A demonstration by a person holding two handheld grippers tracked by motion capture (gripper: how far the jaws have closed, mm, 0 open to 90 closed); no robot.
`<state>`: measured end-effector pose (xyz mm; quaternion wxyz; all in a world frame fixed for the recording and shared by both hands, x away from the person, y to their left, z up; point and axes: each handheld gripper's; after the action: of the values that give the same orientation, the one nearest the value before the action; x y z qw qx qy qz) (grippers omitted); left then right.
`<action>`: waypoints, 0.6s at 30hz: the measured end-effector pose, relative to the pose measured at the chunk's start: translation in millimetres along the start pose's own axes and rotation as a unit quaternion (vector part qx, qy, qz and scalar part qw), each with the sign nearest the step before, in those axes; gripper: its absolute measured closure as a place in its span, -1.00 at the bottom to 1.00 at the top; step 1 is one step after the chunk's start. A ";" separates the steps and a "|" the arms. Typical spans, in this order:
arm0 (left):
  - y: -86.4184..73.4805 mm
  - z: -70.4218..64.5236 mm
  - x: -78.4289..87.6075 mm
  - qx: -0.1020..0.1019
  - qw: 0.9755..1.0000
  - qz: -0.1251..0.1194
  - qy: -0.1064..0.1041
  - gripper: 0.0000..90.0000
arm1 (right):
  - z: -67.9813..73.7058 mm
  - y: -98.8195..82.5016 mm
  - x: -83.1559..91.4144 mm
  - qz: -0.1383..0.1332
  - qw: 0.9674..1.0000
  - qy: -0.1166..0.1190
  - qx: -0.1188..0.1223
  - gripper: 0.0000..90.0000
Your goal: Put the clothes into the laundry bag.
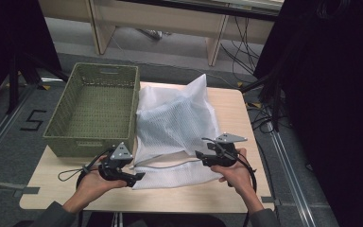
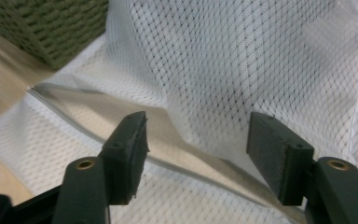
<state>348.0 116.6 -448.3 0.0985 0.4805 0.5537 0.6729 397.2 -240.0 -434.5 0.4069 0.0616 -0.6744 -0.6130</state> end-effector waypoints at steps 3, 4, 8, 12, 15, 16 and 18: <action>-0.5 1.3 2.1 -0.006 1.000 -0.001 0.003 -0.37 | -0.1 -2.4 8.1 -0.011 1.000 0.011 -0.013 -0.24; -1.1 1.2 2.3 -0.002 1.000 -0.002 0.002 -0.38 | 0.7 -4.0 10.3 -0.014 1.000 0.010 -0.018 -0.26; -2.2 0.7 4.2 -0.003 1.000 -0.003 0.006 -0.38 | 3.9 -10.7 17.4 -0.009 0.999 0.028 -0.038 -0.29; -3.3 0.5 5.0 0.001 1.000 -0.006 0.005 -0.39 | 7.7 -17.0 23.5 -0.010 0.999 0.031 -0.031 -0.32; -3.8 0.6 6.8 -0.008 1.000 -0.004 0.007 -0.39 | 11.3 -20.6 28.9 -0.005 0.998 0.038 -0.040 -0.33; -4.2 0.2 6.7 -0.006 1.000 -0.005 0.006 -0.39 | 12.1 -22.5 30.6 -0.007 0.998 0.039 -0.039 -0.34; -4.9 -0.5 7.1 -0.006 1.000 -0.006 0.005 -0.39 | 11.5 -25.3 34.1 -0.009 0.999 0.041 -0.030 -0.34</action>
<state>341.9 122.8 -448.6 0.1026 0.4728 0.5532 0.6782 356.9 -257.0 -439.6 0.4300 0.0802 -0.6382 -0.6335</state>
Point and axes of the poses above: each handheld gripper's, and its own axes: x roughly backward along the jaws, y roughly out of its top, z roughly to its left, and after that the axes turned 10 degrees about -z, right-handed
